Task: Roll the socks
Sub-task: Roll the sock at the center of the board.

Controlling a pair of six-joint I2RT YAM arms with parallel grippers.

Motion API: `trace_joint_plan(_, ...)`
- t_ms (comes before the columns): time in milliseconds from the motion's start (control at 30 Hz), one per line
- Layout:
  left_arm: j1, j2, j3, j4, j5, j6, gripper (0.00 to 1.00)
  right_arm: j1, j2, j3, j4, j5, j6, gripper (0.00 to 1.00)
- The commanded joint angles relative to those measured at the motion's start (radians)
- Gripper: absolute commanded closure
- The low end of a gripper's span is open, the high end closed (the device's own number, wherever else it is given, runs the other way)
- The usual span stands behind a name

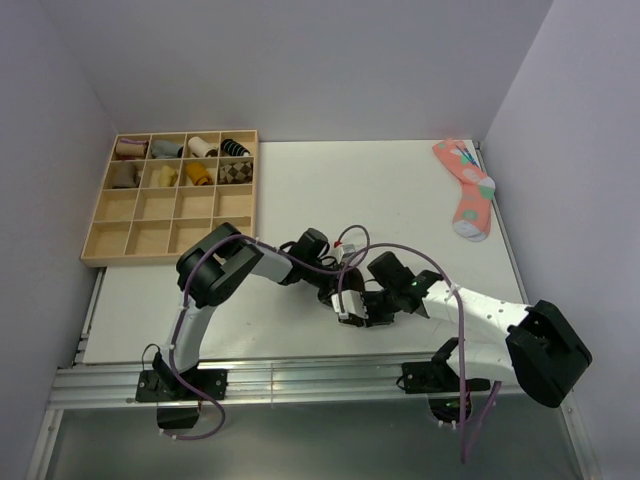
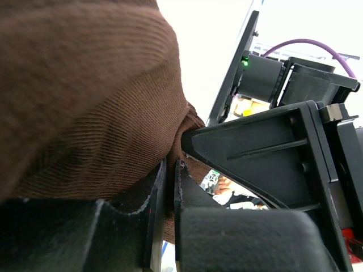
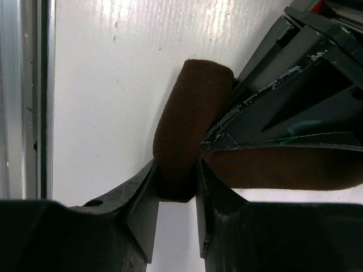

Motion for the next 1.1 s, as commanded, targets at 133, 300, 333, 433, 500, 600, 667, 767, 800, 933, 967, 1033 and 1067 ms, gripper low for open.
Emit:
trace_joint_plan(133,0.002,0.003,-0.116,0.062,-0.123,-0.062,0.96,0.000,0.099,0.065,-0.058,-0.023,0.035,0.70)
trace_joint_plan(300,0.001,-0.105,-0.171,0.108,-0.260,-0.054,0.91,-0.037,0.158,0.137,-0.147,-0.067,0.015,0.73)
trace_joint_plan(333,0.002,-0.121,-0.180,0.144,-0.274,-0.048,0.89,-0.043,0.169,0.148,-0.176,-0.072,0.012,0.73)
trace_joint_plan(433,0.002,-0.175,-0.202,0.177,-0.359,-0.027,0.87,-0.074,0.215,0.186,-0.233,-0.100,-0.005,0.73)
trace_joint_plan(500,0.004,-0.208,-0.223,0.223,-0.408,-0.034,0.85,-0.091,0.243,0.211,-0.265,-0.106,-0.011,0.73)
trace_joint_plan(600,0.006,-0.251,-0.264,0.304,-0.461,-0.044,0.83,-0.106,0.274,0.229,-0.288,-0.107,-0.016,0.74)
trace_joint_plan(667,0.004,-0.277,-0.300,0.349,-0.519,-0.042,0.82,-0.112,0.287,0.240,-0.303,-0.112,-0.022,0.74)
trace_joint_plan(767,0.006,-0.339,-0.344,0.379,-0.599,-0.033,0.80,-0.123,0.312,0.254,-0.323,-0.106,-0.027,0.74)
trace_joint_plan(800,0.004,-0.366,-0.353,0.384,-0.614,-0.024,0.80,-0.125,0.327,0.257,-0.335,-0.106,-0.031,0.74)
trace_joint_plan(933,0.006,-0.440,-0.412,0.439,-0.688,0.007,0.79,-0.129,0.387,0.296,-0.392,-0.120,-0.051,0.73)
trace_joint_plan(967,0.006,-0.454,-0.438,0.451,-0.715,0.015,0.79,-0.135,0.407,0.327,-0.410,-0.133,-0.056,0.73)
trace_joint_plan(1033,0.001,-0.497,-0.485,0.484,-0.752,0.042,0.80,-0.143,0.462,0.376,-0.469,-0.146,-0.074,0.73)
trace_joint_plan(1067,-0.002,-0.509,-0.502,0.499,-0.764,0.057,0.80,-0.146,0.481,0.395,-0.489,-0.156,-0.079,0.73)
